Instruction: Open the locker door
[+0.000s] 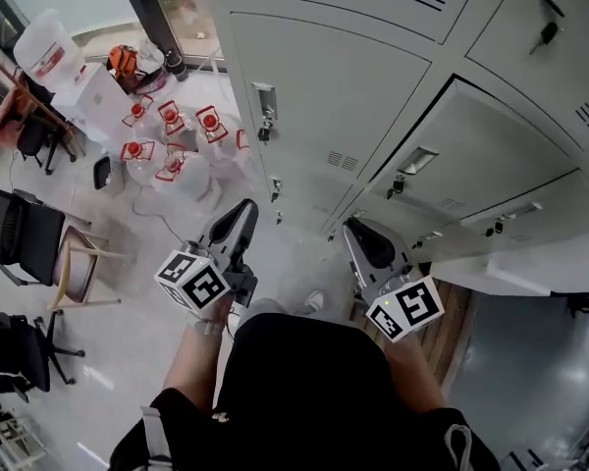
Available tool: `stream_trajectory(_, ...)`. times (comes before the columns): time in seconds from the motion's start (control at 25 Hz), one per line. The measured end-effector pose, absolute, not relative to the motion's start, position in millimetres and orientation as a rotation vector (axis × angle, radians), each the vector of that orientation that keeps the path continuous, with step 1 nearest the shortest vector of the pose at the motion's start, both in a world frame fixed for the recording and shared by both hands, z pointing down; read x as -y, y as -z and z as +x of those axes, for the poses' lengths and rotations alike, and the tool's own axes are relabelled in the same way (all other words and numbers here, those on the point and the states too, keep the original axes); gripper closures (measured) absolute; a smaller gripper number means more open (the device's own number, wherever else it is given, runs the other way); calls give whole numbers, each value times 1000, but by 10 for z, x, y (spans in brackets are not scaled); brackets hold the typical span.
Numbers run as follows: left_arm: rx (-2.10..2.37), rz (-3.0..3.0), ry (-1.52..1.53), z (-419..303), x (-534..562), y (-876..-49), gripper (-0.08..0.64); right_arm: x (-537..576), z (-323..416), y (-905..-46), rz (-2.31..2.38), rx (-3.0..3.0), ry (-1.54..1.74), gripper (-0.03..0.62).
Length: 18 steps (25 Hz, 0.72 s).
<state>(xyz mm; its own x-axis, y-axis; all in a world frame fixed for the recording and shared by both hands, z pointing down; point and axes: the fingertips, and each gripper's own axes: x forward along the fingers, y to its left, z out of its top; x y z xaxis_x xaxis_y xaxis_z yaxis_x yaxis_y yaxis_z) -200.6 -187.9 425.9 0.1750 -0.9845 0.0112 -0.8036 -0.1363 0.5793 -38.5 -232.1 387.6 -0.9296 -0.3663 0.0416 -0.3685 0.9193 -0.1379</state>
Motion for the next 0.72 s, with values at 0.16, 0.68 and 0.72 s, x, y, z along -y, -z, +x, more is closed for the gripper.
stream_trajectory(0.16, 1617, 1840, 716, -2289, 2117, -4391, 534, 2358, -490, -3920, 549, 3047, -226, 541)
stream_trajectory(0.68, 1183, 1538, 1094, -2682, 3003, -4699, 396, 2444, -546, -4102, 856, 2921, -260, 541)
stream_trajectory(0.72, 1165, 1532, 1100, -2692, 3059, -4710, 394, 2455, -526, -4120, 883, 2909, -270, 541)
